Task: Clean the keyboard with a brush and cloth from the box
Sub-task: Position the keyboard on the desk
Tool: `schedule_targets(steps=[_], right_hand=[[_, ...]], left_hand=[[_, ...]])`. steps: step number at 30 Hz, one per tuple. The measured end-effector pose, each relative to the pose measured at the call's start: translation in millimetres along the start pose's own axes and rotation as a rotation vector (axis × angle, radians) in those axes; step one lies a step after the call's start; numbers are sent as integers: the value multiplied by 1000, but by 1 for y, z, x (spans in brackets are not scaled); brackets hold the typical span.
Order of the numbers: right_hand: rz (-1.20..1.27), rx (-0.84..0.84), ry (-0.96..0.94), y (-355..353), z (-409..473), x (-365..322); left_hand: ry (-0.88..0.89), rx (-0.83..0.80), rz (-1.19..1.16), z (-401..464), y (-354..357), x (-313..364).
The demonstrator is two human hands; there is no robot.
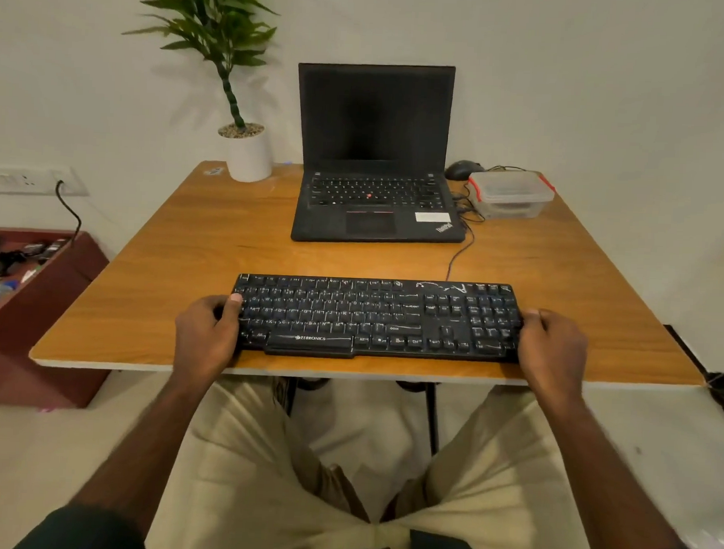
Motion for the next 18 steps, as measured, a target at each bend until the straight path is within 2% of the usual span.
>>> schedule_targets(steps=[5,10,14,18], right_hand=[[-81,-16,-39,2,-10,-4],[-193,-48,-75,2,-3,-5],[-213,-82,-111,-1,9,-27],[-284,-120,-234,3,34,-53]], left_hand=[[79,-25,125,-2,1,-5],[45,-33,192,5,-2,-6],[141,-72,199,19,21,52],[312,-285,227,49,84,130]])
Point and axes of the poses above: each hand's wrist, its own z-axis towards the middle knuckle, its own y-axis out of the palm, x = y × z, the point moved 7 cm from there along z, towards the middle knuckle, and after that the axes turned 14 degrees about -x, right-handed, at the moved point
